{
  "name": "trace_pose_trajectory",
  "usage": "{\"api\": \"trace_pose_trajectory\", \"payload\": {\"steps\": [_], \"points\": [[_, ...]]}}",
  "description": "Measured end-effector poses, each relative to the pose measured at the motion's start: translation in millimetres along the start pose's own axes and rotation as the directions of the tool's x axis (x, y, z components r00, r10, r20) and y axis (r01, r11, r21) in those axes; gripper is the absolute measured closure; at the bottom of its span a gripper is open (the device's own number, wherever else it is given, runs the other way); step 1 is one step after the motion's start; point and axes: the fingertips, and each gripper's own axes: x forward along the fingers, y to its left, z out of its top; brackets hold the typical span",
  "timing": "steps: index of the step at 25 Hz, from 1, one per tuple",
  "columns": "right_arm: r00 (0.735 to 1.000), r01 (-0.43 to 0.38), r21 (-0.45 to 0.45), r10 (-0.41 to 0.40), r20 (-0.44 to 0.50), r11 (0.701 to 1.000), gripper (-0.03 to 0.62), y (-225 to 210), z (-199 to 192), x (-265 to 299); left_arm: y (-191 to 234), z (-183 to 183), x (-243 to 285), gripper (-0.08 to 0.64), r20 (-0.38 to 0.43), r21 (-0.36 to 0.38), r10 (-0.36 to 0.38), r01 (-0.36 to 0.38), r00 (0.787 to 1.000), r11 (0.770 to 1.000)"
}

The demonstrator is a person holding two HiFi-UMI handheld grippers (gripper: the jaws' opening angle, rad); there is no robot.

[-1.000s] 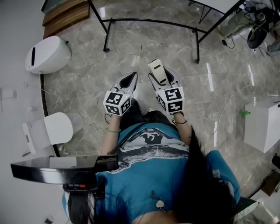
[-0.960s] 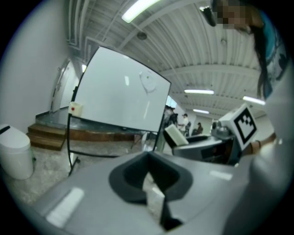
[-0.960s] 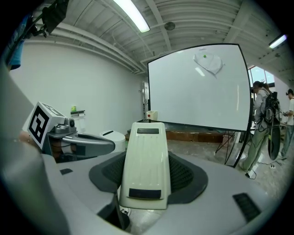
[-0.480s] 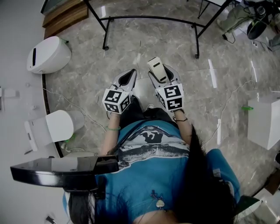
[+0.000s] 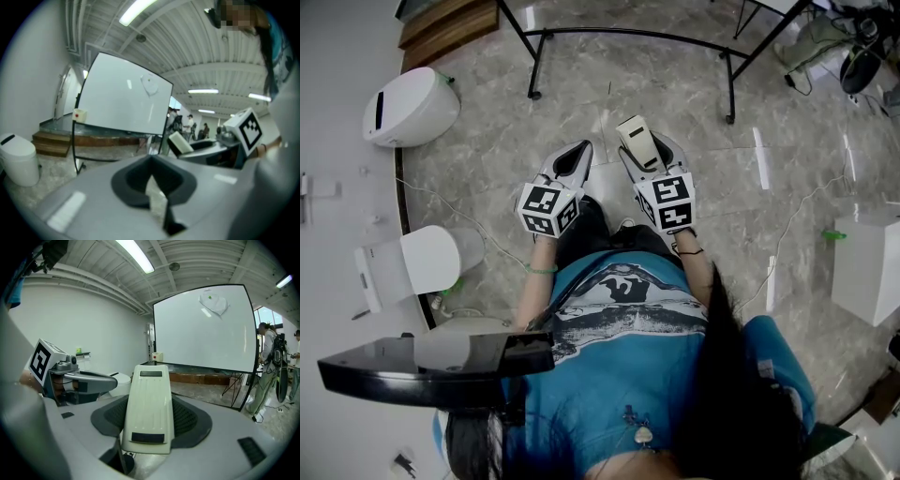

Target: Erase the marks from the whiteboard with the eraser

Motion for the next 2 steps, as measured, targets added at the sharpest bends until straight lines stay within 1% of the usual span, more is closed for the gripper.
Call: {"api": "trace_pose_trajectory", "payload": {"steps": [2], "points": [[1.0, -0.007, -0.004, 0.007, -0.002, 1.0, 0.328, 5.8, 0.2, 2.7, 3.3, -0.6, -3.7, 0.557, 0.001, 0.0, 0.002, -0.002, 1.0, 1.0]]}}
